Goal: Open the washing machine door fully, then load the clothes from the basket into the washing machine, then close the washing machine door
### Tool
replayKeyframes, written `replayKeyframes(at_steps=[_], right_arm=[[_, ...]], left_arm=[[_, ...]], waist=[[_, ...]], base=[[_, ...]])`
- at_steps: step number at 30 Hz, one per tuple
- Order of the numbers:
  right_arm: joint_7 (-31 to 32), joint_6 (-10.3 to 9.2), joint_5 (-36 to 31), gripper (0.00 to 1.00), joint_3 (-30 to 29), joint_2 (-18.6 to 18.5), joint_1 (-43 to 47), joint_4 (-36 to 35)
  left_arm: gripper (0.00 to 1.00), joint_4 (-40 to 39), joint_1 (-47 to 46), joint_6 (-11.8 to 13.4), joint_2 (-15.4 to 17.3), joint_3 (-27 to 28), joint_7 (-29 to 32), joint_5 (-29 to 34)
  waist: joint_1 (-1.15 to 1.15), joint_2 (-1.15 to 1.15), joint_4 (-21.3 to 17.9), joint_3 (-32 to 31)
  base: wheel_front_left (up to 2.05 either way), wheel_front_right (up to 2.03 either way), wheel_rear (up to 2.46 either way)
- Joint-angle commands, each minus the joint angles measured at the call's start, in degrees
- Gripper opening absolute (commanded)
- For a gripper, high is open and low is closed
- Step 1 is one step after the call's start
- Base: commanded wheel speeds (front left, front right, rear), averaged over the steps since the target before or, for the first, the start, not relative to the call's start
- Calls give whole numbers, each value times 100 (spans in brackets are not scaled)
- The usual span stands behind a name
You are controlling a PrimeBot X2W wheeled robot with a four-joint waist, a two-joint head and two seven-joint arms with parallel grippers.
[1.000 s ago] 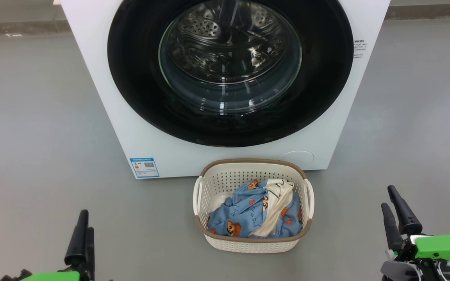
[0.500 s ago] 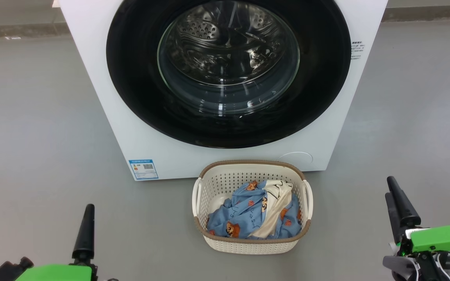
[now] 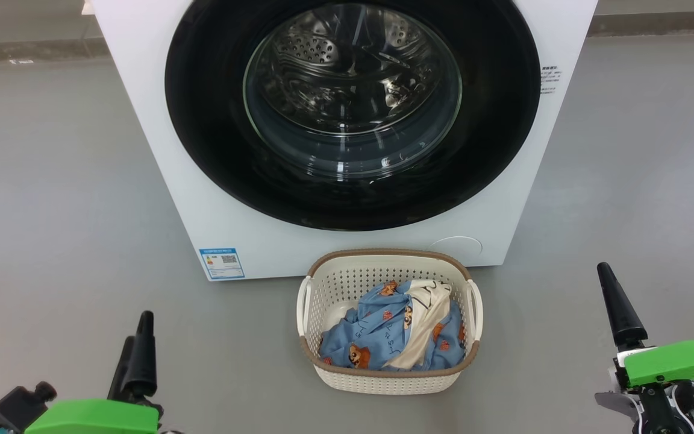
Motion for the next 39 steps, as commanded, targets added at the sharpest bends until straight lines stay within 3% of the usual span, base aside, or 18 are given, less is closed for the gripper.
replayKeyframes(at_steps=[1, 9, 23, 39], right_arm=[[-75, 18, -222, 100, 105, -155, -372, -222], [-194, 20, -1078, 100, 309, -289, -389, -458], [-431, 22, -2465, 100, 716, -487, -482, -266], [-703, 24, -3431, 100, 1092, -680, -646, 33]], left_arm=[[100, -104, -283, 22, 139, 45, -77, 190], [100, -70, -340, 83, 193, -73, -195, 603], [100, -72, -422, 205, 318, -237, -430, 1441], [100, -1, -481, 304, 453, -453, -700, 2315]], waist=[[0, 0, 5, 1], [0, 0, 20, 10], [0, 0, 0, -37], [0, 0, 14, -127]], base=[[0, 0, 0], [0, 0, 0], [0, 0, 0], [0, 0, 0]])
